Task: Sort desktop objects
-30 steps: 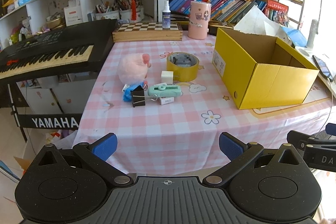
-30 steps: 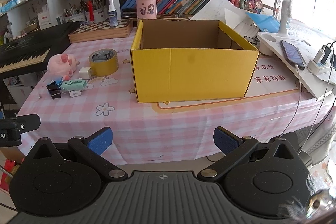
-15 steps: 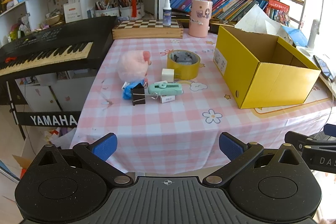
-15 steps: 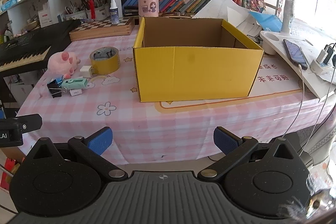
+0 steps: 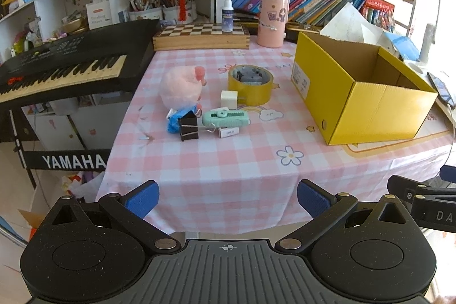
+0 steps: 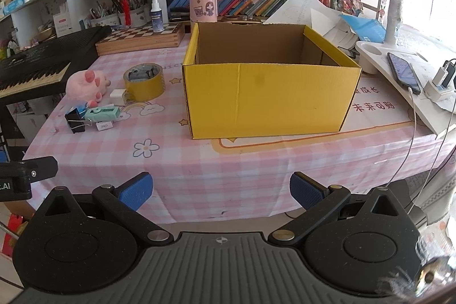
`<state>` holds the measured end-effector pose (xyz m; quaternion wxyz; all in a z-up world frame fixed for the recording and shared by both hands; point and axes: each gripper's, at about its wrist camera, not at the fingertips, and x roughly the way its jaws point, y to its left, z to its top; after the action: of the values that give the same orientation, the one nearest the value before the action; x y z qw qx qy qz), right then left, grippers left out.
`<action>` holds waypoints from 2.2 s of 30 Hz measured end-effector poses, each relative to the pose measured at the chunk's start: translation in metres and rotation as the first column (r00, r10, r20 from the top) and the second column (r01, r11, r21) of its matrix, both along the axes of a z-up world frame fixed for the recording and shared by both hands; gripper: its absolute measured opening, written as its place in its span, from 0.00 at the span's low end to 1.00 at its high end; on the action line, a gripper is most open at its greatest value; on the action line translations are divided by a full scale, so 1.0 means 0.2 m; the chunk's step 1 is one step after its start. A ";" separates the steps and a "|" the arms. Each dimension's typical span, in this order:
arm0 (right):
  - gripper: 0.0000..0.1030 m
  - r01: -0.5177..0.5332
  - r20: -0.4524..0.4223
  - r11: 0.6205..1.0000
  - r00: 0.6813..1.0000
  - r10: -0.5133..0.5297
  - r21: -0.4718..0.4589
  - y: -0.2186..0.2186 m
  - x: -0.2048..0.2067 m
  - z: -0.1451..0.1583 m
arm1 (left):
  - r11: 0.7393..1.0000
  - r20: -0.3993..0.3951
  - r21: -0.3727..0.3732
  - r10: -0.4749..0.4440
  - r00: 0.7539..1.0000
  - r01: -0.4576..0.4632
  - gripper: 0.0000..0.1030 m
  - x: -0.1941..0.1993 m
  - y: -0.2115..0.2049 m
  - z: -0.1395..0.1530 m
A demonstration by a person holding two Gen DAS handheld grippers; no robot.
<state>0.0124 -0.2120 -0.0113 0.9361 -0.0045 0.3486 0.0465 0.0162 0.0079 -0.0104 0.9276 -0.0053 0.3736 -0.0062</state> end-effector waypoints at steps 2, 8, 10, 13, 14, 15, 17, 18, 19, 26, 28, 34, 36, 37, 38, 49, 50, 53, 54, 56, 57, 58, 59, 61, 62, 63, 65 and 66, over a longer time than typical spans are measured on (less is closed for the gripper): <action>1.00 -0.003 -0.001 1.000 1.000 0.003 0.001 0.01 0.01 0.00 | 1.000 -0.002 0.002 -0.002 1.000 0.002 1.00 0.00 0.00 0.00; 1.00 -0.003 -0.001 1.000 1.000 0.004 0.002 0.01 0.01 0.00 | 1.000 -0.007 0.011 -0.010 1.000 0.010 1.00 0.00 -0.01 -0.01; 1.00 -0.004 -0.001 1.000 1.000 0.004 0.002 0.00 0.01 0.00 | 1.000 -0.006 0.012 -0.013 1.000 0.013 1.00 0.00 -0.01 -0.01; 1.00 -0.011 -0.002 1.000 1.000 0.011 0.006 0.01 0.01 -0.01 | 1.000 -0.005 0.013 -0.015 1.000 0.015 1.00 0.01 -0.01 -0.01; 1.00 -0.014 -0.001 1.000 1.000 0.014 0.007 0.02 0.01 -0.01 | 1.000 -0.006 0.013 -0.014 1.000 0.014 1.00 0.01 -0.01 -0.01; 1.00 -0.016 -0.001 1.000 1.000 0.016 0.007 0.02 0.01 -0.01 | 1.000 -0.005 0.012 -0.014 1.000 0.014 1.00 0.01 -0.01 -0.01; 1.00 -0.021 0.001 1.000 1.000 0.021 0.007 0.02 0.00 -0.01 | 1.000 -0.005 0.013 -0.013 1.000 0.013 1.00 0.01 -0.01 -0.01; 1.00 -0.022 0.001 1.000 1.000 0.022 0.007 0.03 0.00 -0.01 | 1.000 -0.005 0.013 -0.013 1.000 0.013 1.00 0.01 -0.01 -0.01; 1.00 -0.023 0.001 1.000 1.000 0.023 0.008 0.03 0.00 -0.01 | 1.000 -0.005 0.012 -0.015 1.000 0.015 1.00 0.01 -0.01 -0.01; 0.99 -0.030 -0.001 1.000 1.000 0.030 0.008 0.03 0.00 0.00 | 1.000 -0.009 0.006 -0.019 1.000 0.019 1.00 0.01 0.01 -0.01; 0.99 -0.033 -0.002 0.999 0.999 0.033 0.008 0.03 0.00 0.00 | 1.000 -0.008 0.004 -0.019 1.000 0.019 1.00 0.01 0.01 -0.02; 0.98 -0.039 -0.002 0.999 0.999 0.039 0.007 0.04 0.00 0.00 | 1.000 -0.001 0.000 -0.017 1.000 0.017 1.00 0.00 0.02 -0.01; 0.98 -0.040 0.000 0.999 0.999 0.040 0.006 0.04 0.00 0.00 | 1.000 0.002 -0.002 -0.017 1.000 0.017 1.00 0.01 0.02 -0.01; 0.98 -0.041 0.001 0.999 0.999 0.041 0.006 0.04 0.00 0.00 | 1.000 0.003 -0.003 -0.017 1.000 0.017 1.00 0.00 0.03 -0.01; 0.98 -0.042 0.002 0.999 0.999 0.042 0.006 0.04 0.00 0.00 | 1.000 0.004 -0.003 -0.018 1.000 0.018 1.00 0.01 0.03 -0.01; 0.86 -0.049 0.007 0.999 0.999 0.049 0.005 0.05 0.00 0.02 | 0.999 0.012 -0.011 -0.032 0.999 0.033 1.00 0.00 0.03 -0.02; 0.84 -0.049 0.007 0.999 0.999 0.049 0.005 0.05 0.00 0.02 | 0.999 0.012 -0.011 -0.034 0.999 0.034 1.00 0.00 0.04 -0.02; 0.83 -0.049 0.007 0.999 0.999 0.049 0.004 0.05 0.00 0.02 | 0.999 0.014 -0.010 -0.035 0.999 0.035 1.00 0.00 0.04 -0.02; 0.83 -0.049 0.007 0.999 0.999 0.049 0.004 0.05 0.00 0.01 | 0.999 0.015 -0.009 -0.034 0.999 0.034 1.00 0.00 0.04 -0.02; 0.83 -0.048 0.008 0.999 0.999 0.048 0.003 0.05 0.00 0.02 | 0.999 0.017 -0.009 -0.033 0.999 0.033 1.00 0.00 0.05 -0.01; 0.83 -0.048 0.008 0.999 0.999 0.048 0.002 0.06 0.00 0.02 | 0.999 0.020 -0.012 -0.033 0.999 0.034 1.00 0.00 0.05 -0.01; 0.83 -0.049 0.008 0.999 0.999 0.049 0.003 0.06 0.00 0.02 | 0.999 0.022 -0.013 -0.033 0.999 0.033 1.00 0.00 0.05 -0.01; 0.83 -0.050 0.009 0.999 0.999 0.050 0.002 0.06 0.00 0.02 | 0.999 0.024 -0.014 -0.032 0.999 0.032 1.00 0.00 0.06 -0.01; 0.83 -0.056 0.010 0.998 0.998 0.056 0.004 0.07 0.00 0.03 | 0.999 0.026 -0.019 -0.031 0.999 0.031 1.00 0.00 0.06 -0.01; 0.83 -0.061 0.011 0.998 0.998 0.061 0.008 0.08 0.00 0.03 | 0.999 0.026 -0.020 -0.030 0.999 0.030 1.00 0.00 0.07 -0.01; 0.83 -0.069 0.012 0.998 0.998 0.069 0.011 0.08 0.00 0.04 | 0.999 0.027 -0.022 -0.029 0.999 0.029 1.00 0.00 0.07 -0.01; 0.83 -0.079 0.015 0.997 0.997 0.079 0.007 0.10 0.00 0.04 | 0.999 0.029 -0.024 -0.027 0.999 0.027 1.00 0.00 0.08 -0.01; 0.83 -0.084 0.017 0.996 0.996 0.084 0.005 0.11 0.00 0.04 | 0.999 0.031 -0.025 -0.025 0.999 0.026 1.00 0.00 0.08 -0.01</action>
<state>0.0122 -0.1907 -0.0030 0.9362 -0.0166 0.3402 0.0867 0.0164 0.0238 -0.0119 0.9328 -0.0121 0.3594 -0.0229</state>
